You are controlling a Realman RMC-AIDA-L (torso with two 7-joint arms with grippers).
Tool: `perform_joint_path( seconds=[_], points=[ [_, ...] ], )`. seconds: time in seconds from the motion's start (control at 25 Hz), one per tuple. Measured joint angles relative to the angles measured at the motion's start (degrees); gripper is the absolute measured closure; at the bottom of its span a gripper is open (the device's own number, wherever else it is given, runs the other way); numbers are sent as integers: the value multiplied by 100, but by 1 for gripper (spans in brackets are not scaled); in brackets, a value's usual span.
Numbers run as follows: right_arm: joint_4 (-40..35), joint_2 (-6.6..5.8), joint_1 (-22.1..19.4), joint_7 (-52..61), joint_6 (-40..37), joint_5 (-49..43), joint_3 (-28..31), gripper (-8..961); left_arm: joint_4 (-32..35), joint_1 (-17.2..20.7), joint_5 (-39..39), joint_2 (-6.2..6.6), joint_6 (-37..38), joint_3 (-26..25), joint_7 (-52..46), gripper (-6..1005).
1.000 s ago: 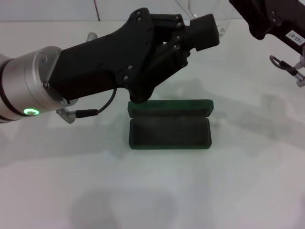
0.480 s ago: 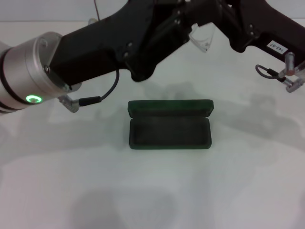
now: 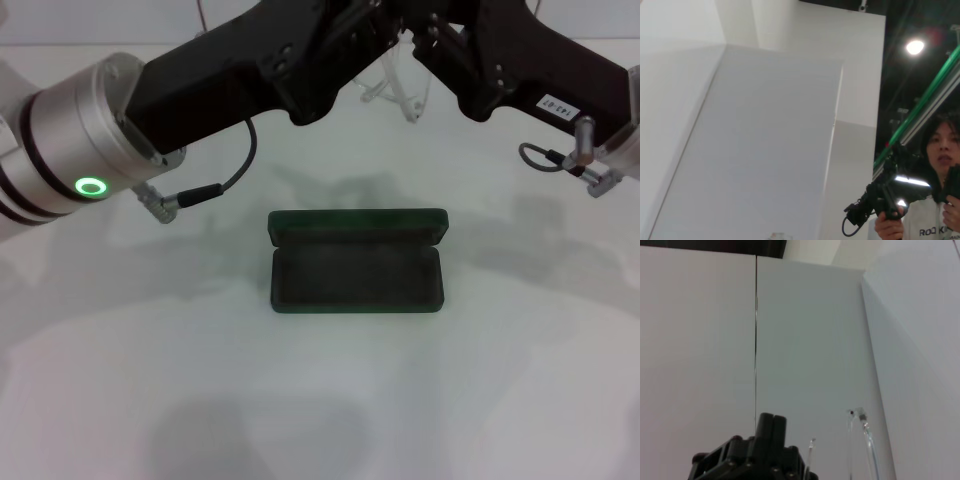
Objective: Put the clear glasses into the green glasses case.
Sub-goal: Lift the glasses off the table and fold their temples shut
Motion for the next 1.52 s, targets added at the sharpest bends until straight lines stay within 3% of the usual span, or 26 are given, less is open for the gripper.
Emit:
perform_joint_path(
  seconds=[0.8, 1.52],
  points=[
    [-21, 0, 151, -75, 303, -5, -356, 862, -175, -57, -99, -9, -176, -9, -88, 970],
    [-21, 0, 17, -83, 293, 125, -364, 862, -210, 24, -100, 19, -55, -9, -172, 970]
  ],
)
